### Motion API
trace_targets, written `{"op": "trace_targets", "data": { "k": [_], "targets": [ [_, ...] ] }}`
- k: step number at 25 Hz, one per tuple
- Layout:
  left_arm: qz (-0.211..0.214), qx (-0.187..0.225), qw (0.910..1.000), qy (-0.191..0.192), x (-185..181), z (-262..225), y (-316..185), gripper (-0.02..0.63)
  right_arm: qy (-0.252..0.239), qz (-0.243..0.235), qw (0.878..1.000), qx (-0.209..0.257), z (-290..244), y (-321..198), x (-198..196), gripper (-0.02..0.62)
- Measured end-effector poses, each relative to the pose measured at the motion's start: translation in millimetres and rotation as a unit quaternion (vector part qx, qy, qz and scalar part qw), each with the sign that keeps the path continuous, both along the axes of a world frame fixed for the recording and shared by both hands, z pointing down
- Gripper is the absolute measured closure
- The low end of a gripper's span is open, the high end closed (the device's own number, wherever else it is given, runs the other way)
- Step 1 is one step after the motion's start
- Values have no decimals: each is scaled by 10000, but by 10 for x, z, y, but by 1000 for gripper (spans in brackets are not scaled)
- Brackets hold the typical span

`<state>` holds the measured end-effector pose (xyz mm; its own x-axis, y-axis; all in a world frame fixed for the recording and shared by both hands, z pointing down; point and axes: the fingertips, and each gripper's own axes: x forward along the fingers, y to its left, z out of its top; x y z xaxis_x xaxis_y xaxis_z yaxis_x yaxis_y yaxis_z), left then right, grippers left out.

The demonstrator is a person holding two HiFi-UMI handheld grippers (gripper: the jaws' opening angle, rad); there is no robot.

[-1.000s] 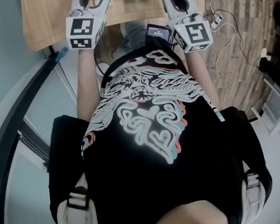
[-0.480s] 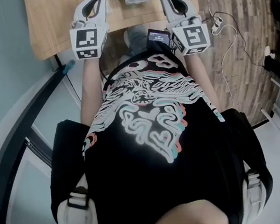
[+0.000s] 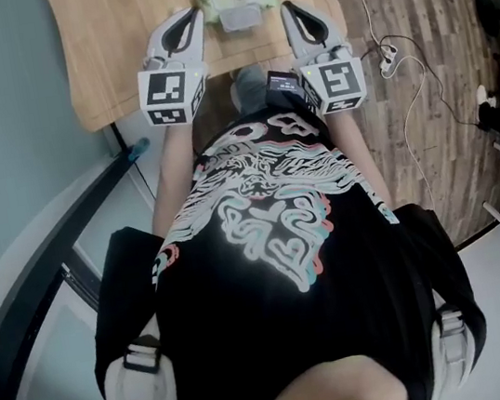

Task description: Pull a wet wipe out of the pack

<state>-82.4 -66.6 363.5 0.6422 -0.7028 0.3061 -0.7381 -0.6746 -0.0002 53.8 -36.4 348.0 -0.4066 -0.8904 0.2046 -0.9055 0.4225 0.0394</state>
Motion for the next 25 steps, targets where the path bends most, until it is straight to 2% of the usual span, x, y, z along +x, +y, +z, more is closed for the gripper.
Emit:
{"op": "trace_targets", "data": {
  "k": [8,25],
  "targets": [
    [99,356,9989,-294,52,-161,23,617,20,2,9999,169,-154,-16,-7,597],
    [-43,296,9991,-303,-71,-91,12,617,-5,50,9999,136,-102,-29,30,597]
  ]
}}
